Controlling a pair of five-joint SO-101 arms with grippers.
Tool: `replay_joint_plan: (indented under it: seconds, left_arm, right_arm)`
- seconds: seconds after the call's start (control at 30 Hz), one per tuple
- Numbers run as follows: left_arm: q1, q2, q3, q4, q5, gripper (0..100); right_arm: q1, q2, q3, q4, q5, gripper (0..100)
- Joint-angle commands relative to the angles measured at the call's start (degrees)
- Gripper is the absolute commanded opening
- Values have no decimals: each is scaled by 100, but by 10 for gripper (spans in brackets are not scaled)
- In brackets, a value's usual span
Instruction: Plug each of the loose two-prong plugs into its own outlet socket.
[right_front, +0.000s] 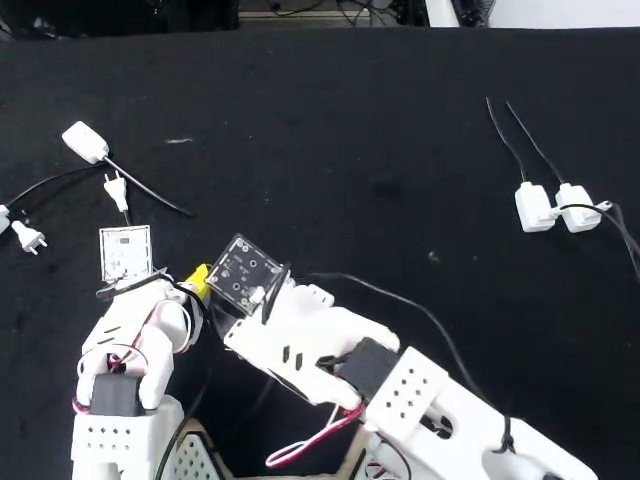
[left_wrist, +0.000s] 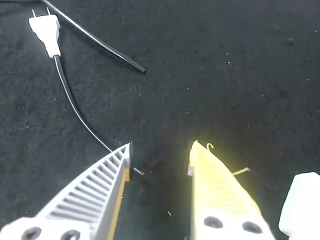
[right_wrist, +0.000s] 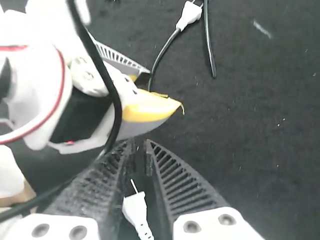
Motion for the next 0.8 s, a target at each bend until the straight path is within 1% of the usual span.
replay_joint_plan:
  seconds: [0.0,0.07,0.13,0.17,0.23,0.33,0.5,0.63,0.7,0.77]
  left_arm:
    - [-180,-44,-101,-79,-62,195]
    - [-453,-44,-180,-70,-44,195]
    - [-734,-44,-277,-44,-35,195]
    - [-857,-44,-295,-44,-35,195]
    - [-1024,-44,-321,-44,105,195]
    - [-1156,-44,-321,-79,273,195]
    - [-1191,-44,-330,-79,281,195]
    - [-1191,-44,-330,-79,281,195]
    - [-1244,-44,-365,-53,281,195]
    - [-1367,-44,-409,-44,290,195]
  right_arm:
    - [290,365,-66,-18,70,11]
    - [598,629,-127,70,62,12]
    - [712,971,-224,237,88,20]
    - [703,1156,-303,387,211,38]
    - [695,1596,-514,747,712,82]
    - [695,2352,-971,1222,1134,130]
    - [677,3468,-1921,1837,1169,138]
    - [220,3864,-2290,2163,1169,138]
    - [-18,3943,-2308,2163,1169,138]
    - [-62,4013,-2316,2154,1160,138]
